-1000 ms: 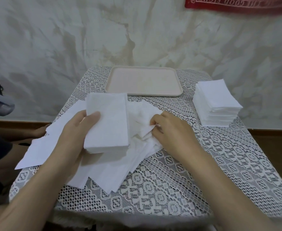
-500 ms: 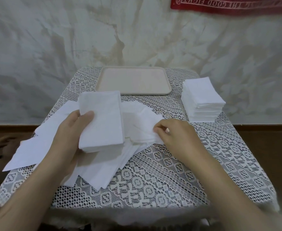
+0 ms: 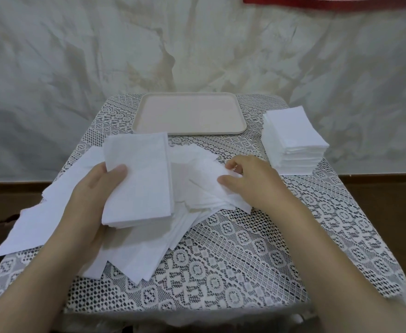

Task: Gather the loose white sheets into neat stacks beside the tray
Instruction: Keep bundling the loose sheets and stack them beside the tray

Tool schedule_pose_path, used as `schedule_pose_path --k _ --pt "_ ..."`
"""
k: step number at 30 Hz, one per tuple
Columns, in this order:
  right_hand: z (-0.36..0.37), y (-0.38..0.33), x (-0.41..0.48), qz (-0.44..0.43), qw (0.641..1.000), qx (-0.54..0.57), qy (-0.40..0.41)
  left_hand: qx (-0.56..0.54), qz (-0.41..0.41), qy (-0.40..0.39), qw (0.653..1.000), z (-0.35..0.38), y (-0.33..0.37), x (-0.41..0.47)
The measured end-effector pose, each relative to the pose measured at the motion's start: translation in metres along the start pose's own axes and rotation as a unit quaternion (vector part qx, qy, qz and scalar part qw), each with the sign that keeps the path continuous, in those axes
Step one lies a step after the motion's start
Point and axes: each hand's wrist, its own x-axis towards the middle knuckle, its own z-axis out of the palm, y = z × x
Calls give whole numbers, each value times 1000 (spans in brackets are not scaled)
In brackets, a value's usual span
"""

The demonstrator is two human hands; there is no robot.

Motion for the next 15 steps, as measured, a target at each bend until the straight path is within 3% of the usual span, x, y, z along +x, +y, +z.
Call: schedule_pose_path --k 12,15 --pt "-15 13 -20 8 997 75 9 -2 5 12 1000 3 3 -3" --pt "-13 13 -24 8 999 52 -5 -7 2 12 1000 3 4 -3"
